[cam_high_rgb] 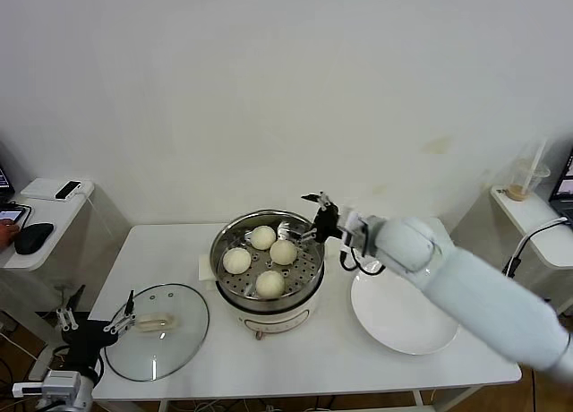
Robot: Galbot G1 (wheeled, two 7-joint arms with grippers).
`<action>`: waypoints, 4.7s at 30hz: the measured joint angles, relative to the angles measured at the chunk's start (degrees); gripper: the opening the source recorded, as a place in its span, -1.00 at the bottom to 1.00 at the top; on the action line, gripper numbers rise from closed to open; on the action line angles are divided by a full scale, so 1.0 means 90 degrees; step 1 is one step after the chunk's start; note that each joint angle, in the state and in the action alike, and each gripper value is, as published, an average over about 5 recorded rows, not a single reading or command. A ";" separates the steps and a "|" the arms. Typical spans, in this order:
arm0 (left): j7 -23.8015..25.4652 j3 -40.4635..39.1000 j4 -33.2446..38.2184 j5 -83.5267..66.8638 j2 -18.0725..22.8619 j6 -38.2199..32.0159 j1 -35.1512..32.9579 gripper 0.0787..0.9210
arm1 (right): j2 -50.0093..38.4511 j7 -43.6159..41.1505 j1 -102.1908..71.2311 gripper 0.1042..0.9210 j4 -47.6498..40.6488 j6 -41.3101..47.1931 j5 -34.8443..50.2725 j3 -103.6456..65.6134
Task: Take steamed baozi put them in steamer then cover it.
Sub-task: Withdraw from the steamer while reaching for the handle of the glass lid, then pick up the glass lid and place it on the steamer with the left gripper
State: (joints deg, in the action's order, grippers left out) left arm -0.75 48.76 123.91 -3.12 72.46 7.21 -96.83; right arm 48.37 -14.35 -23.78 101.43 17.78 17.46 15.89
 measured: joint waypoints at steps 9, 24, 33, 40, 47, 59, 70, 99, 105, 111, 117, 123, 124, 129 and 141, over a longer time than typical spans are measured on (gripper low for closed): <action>-0.0052 -0.0216 -0.0264 0.0643 -0.0094 -0.0036 0.0065 0.77 | 0.1125 0.0167 -0.3206 0.76 0.0606 -0.1565 -0.0695 -0.3456; -0.0174 -0.0414 -0.1256 0.4752 -0.0629 -0.0561 0.0135 0.77 | 0.2770 0.0132 -0.6148 0.76 0.0950 -0.2484 -0.0891 -0.6806; -0.0054 -0.0663 -0.1888 0.6611 -0.0845 -0.0696 0.0357 0.77 | 0.3189 0.0080 -0.6902 0.76 0.1105 -0.2571 -0.0786 -0.7508; -0.0007 -0.0795 -0.2192 0.7210 -0.0919 -0.0746 0.0484 0.77 | 0.3407 0.0062 -0.7268 0.76 0.1219 -0.2655 -0.0765 -0.7790; 0.0025 -0.0940 -0.2447 0.7548 -0.0900 -0.0772 0.0655 0.77 | 0.3565 0.0071 -0.7512 0.76 0.1218 -0.2747 -0.0780 -0.7942; 0.0049 -0.1181 -0.2776 0.7725 -0.0933 -0.0779 0.0997 0.77 | 0.3777 0.0061 -0.7724 0.76 0.1170 -0.2843 -0.0883 -0.8047; -0.0006 -0.1481 -0.3161 0.7803 -0.0891 -0.0775 0.1506 0.77 | 0.3857 0.0014 -0.7801 0.76 0.1099 -0.2857 -0.0996 -0.8087; -0.0377 -0.1603 -0.4052 0.7563 -0.0856 -0.1044 0.2242 -0.72 | 0.3899 -0.0045 -0.7738 0.76 0.1043 -0.2813 -0.1156 -0.7970; -0.0521 -0.1490 -0.3836 0.7492 -0.0867 -0.1044 0.2113 -0.87 | 0.3869 -0.0058 -0.7745 0.76 0.1097 -0.2831 -0.1164 -0.7939; -0.0625 -0.1286 -0.3337 0.7564 -0.0830 -0.0899 0.1866 -0.87 | 0.3826 -0.0072 -0.7733 0.76 0.1143 -0.2838 -0.1195 -0.7860; -0.0606 -0.1030 -0.2685 0.7763 -0.0761 -0.0670 0.1658 -0.87 | 0.3769 -0.0091 -0.7749 0.76 0.1194 -0.2847 -0.1222 -0.7814; -0.0477 -0.0778 -0.2100 0.7980 -0.0756 -0.0416 0.1556 -0.87 | 0.3766 -0.0105 -0.7741 0.76 0.1201 -0.2885 -0.1334 -0.7773; -0.0444 -0.0735 -0.2010 0.8010 -0.0764 -0.0369 0.1553 -0.87 | 0.3766 -0.0106 -0.7737 0.76 0.1200 -0.2892 -0.1352 -0.7764; -0.0221 -0.0601 -0.1583 0.8068 -0.0853 -0.0124 0.1541 -0.87 | 0.3762 -0.0109 -0.7710 0.76 0.1196 -0.2915 -0.1416 -0.7723; 0.0268 -0.1041 -0.0799 0.7898 -0.1142 0.0383 0.1698 -0.87 | 0.3840 -0.0098 -0.7732 0.76 0.1226 -0.2933 -0.1652 -0.7549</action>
State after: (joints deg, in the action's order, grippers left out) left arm 1.66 39.39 116.72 67.96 62.19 10.66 -81.56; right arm 82.93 -15.23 -93.37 112.47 -8.61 2.59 -52.04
